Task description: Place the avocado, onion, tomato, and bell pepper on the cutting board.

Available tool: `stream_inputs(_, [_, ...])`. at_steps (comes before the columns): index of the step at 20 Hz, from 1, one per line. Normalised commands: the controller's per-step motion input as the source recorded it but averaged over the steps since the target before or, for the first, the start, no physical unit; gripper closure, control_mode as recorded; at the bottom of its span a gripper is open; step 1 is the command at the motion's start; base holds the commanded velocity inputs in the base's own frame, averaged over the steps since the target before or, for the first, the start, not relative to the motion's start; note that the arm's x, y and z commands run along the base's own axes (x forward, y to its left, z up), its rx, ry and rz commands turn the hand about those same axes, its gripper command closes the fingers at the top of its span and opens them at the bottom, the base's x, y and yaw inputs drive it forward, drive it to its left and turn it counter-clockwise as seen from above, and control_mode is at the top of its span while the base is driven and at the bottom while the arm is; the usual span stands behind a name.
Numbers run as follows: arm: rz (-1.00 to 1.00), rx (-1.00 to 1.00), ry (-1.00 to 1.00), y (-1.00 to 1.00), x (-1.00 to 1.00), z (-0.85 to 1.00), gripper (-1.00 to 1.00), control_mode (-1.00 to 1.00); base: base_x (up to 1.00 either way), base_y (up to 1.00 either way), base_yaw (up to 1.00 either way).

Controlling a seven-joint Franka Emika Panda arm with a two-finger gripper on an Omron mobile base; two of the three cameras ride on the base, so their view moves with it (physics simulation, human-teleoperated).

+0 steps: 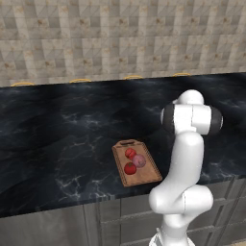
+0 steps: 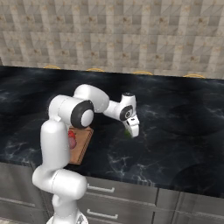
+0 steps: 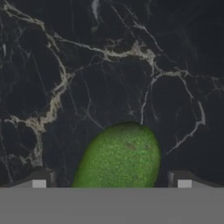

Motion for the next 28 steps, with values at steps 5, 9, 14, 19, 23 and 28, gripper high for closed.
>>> stream_inputs(5, [0.00,-0.06,0.03,0.11,0.00,-0.18,-1.00,-1.00,0.00,0.00,0.00])
stream_inputs(9, [0.00,-0.02,0.01,0.05,0.00,-0.05,1.00,-1.00,0.00,0.00,0.00])
stream_inputs(14, [-0.01,0.00,0.00,0.01,0.01,0.01,1.00,-1.00,0.00,0.00,0.00])
stream_inputs(19, [-0.07,0.04,0.00,0.38,-0.13,0.66,1.00,-1.00,0.00,0.00,0.00])
stream_inputs(23, [-0.04,0.04,0.00,0.72,-0.32,0.76,1.00,-1.00,0.00,0.00,0.00])
stream_inputs(28, [0.00,0.02,0.06,0.98,-0.36,0.23,1.00,-1.00,0.00,0.00,0.00])
